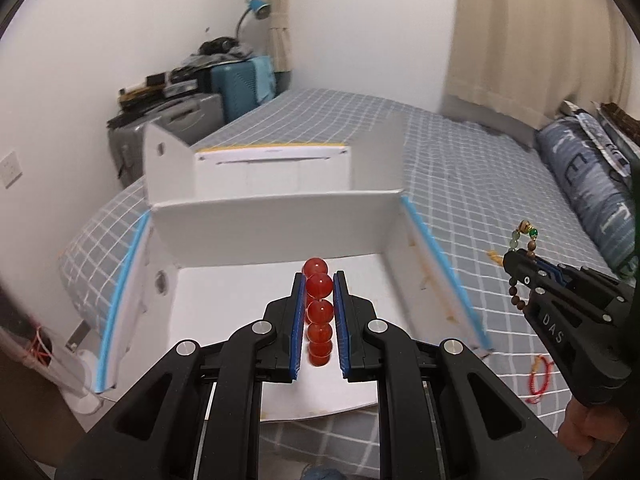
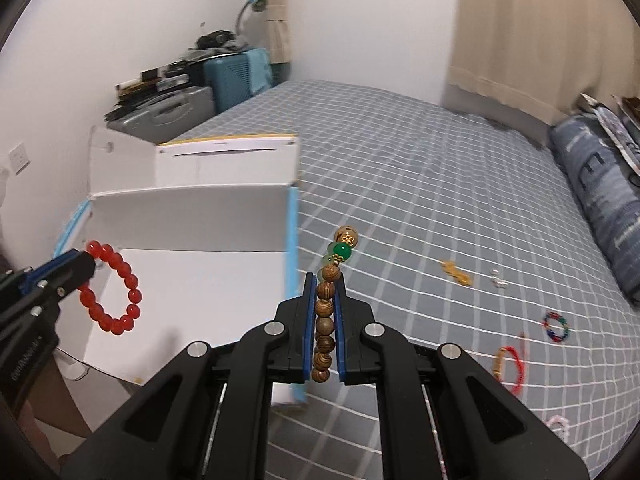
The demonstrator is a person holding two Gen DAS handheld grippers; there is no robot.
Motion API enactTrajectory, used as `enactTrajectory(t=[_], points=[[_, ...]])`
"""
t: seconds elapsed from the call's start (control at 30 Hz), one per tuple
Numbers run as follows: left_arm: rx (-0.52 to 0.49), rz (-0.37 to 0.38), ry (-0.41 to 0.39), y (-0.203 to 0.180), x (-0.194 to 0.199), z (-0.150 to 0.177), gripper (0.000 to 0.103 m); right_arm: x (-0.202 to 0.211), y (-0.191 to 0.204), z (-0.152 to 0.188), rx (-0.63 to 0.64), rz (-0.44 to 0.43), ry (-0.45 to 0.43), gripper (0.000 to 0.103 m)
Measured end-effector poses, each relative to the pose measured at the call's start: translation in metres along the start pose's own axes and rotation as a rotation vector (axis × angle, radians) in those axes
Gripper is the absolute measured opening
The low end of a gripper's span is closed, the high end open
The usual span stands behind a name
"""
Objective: Organize jewelry
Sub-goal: 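Carry both bracelets into the white box and open both tools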
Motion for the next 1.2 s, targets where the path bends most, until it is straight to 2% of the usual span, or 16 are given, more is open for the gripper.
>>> enactTrajectory(t=[0.2,0.47,0.77,1.1,1.13,1.2], points=[[0.026,-0.044,0.016,0.038,-0.006,0.01,0.013,-0.025,0.047,0.005,0.045,-0.055,0.029,0.007],[0.059,-0.088,0.071,0.073,-0.026,0.025,0.013,-0.066,0.08,0.02,0.033,-0.104,0.12,0.007],[0.068,-0.12,0.134,0.09,-0.05,0.04,0.013,-0.096,0.087,0.046,0.023,-0.107,0.221,0.007],[0.085,-0.13,0.175,0.099,-0.062,0.049,0.015,-0.099,0.092,0.049,0.039,-0.105,0.229,0.008],[0.083,-0.146,0.174,0.101,-0.062,0.049,0.015,-0.099,0.093,0.049,0.041,-0.104,0.228,0.009],[0.084,-0.156,0.177,0.103,-0.062,0.048,0.016,-0.097,0.093,0.048,0.039,-0.106,0.221,0.024]])
Point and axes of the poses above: each gripper's, at about its wrist camera, not at the fingertips, and x roughly against the way its jaws point, y to its left, z to its underside, the point moved 10 cm from there along -x, roughly the way its jaws point, and after that the axes turned 3 degrees about -y, right-handed, at the moved point
